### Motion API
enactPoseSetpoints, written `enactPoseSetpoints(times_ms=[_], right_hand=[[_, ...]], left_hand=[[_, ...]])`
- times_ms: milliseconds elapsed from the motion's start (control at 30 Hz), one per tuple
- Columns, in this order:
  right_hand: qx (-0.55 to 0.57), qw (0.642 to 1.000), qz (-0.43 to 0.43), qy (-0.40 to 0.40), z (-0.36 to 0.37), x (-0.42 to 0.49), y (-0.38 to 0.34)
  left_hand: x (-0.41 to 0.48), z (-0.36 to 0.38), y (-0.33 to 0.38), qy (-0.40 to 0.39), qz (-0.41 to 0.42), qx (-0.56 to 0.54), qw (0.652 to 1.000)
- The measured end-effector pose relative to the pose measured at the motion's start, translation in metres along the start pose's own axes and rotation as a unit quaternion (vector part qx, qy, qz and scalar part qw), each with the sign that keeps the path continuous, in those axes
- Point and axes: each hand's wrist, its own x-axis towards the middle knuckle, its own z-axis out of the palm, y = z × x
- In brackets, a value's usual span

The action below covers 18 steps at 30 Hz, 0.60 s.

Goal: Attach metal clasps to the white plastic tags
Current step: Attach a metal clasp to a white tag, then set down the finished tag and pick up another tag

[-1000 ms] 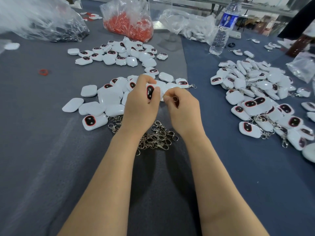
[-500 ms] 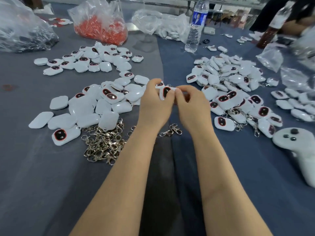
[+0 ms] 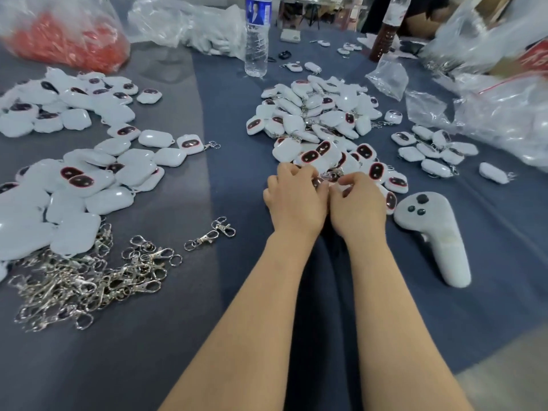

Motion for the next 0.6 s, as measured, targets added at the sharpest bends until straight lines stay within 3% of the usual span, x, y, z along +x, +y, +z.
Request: enactPoseSetpoints(times_ms=[267, 367, 467, 600], right_hand=[[0.027, 0.999, 0.018, 0.022, 0.005, 0.017, -0.001], [0.041, 0.998, 0.011, 0.044, 0.007, 0.016, -0.006], [0.061, 0.996, -0.026, 0.068, 0.011, 0.007, -0.020], [0.141, 0.988, -0.061, 0.012, 0.024, -0.013, -0.054]], left_hand=[[0.013, 0.013, 0.005, 0.024, -0.017, 0.002, 1.000], [0.018, 0.006, 0.005, 0.004, -0.055, -0.104, 0.993], [0.019, -0.011, 0.005, 0.009, -0.104, -0.240, 0.965], [0.018, -0.043, -0.004, 0.070, -0.123, -0.314, 0.939]])
